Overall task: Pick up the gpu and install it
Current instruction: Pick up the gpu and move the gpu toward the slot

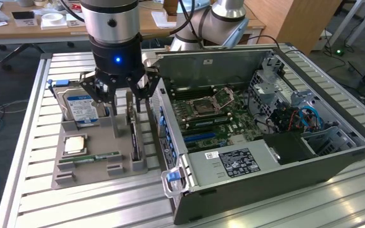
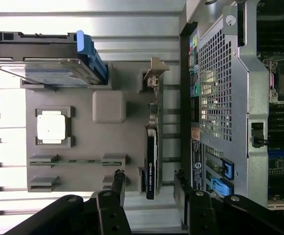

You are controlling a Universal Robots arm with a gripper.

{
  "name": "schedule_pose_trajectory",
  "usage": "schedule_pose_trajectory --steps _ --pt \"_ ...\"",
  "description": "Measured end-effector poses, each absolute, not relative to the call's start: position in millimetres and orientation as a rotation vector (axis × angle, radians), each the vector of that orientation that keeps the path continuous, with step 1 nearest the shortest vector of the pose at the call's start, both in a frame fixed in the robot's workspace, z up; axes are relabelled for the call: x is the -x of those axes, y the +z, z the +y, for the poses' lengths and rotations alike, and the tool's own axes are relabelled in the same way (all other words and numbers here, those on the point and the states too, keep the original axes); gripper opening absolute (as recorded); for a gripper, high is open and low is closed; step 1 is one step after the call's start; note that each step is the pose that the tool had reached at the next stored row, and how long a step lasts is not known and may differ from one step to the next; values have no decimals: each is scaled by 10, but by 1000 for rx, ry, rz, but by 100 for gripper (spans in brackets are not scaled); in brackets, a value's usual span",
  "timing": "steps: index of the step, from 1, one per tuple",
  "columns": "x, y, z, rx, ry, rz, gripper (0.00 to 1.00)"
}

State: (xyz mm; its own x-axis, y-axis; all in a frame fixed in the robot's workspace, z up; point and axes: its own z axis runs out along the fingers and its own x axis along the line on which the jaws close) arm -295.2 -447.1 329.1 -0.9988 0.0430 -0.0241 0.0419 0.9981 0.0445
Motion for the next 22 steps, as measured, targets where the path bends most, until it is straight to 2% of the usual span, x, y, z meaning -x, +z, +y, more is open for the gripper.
schedule_pose_trajectory --steps 22 --pt "2915 3114 -4470 -66 69 3115 53"
